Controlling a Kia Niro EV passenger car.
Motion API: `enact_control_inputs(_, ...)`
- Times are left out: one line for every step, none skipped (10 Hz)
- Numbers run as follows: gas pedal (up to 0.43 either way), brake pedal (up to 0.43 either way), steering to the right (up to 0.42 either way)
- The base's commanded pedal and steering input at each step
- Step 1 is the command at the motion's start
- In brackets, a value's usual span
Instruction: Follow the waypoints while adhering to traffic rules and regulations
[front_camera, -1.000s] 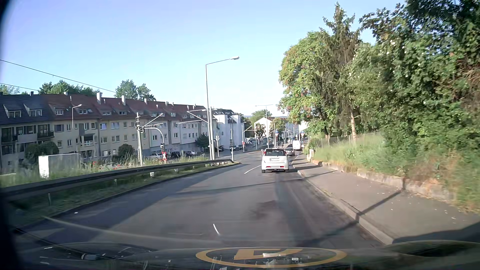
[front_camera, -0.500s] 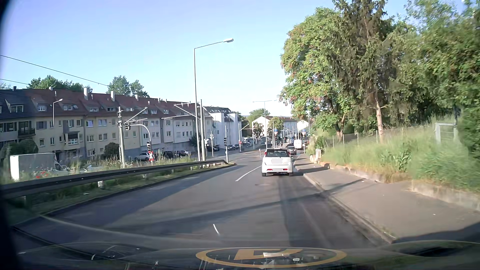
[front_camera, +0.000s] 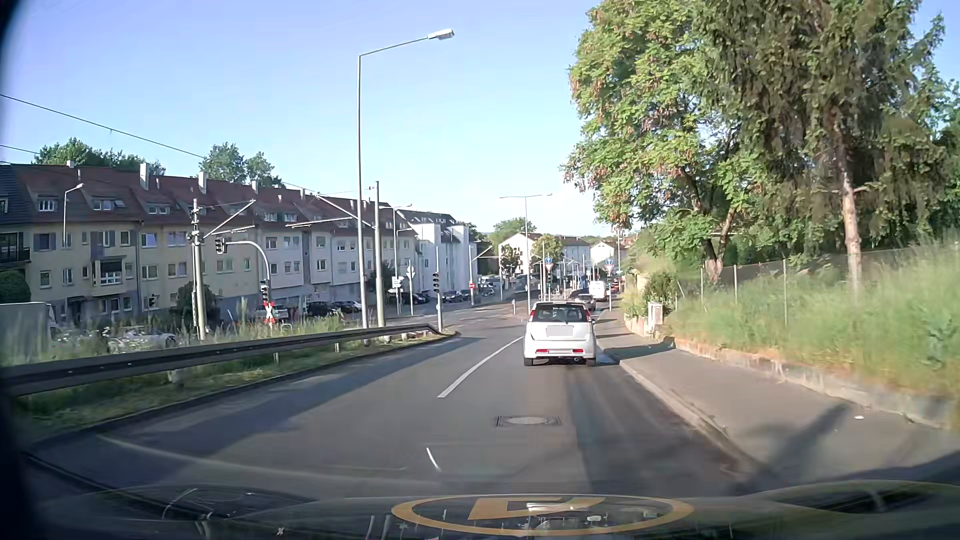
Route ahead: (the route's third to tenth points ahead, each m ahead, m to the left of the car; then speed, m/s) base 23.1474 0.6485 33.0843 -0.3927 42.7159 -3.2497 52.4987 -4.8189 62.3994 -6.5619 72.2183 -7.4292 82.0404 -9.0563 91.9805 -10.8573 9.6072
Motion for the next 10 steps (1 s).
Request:
enact_control_inputs(0.000, 0.012, 0.010)
enact_control_inputs(0.000, 0.018, 0.012)
enact_control_inputs(0.000, 0.024, 0.013)
enact_control_inputs(0.000, 0.024, 0.013)
enact_control_inputs(0.000, 0.043, 0.014)
enact_control_inputs(0.000, 0.079, 0.015)
enact_control_inputs(0.000, 0.171, 0.015)
enact_control_inputs(0.000, 0.189, 0.015)
enact_control_inputs(0.000, 0.232, 0.015)
enact_control_inputs(0.000, 0.250, 0.016)
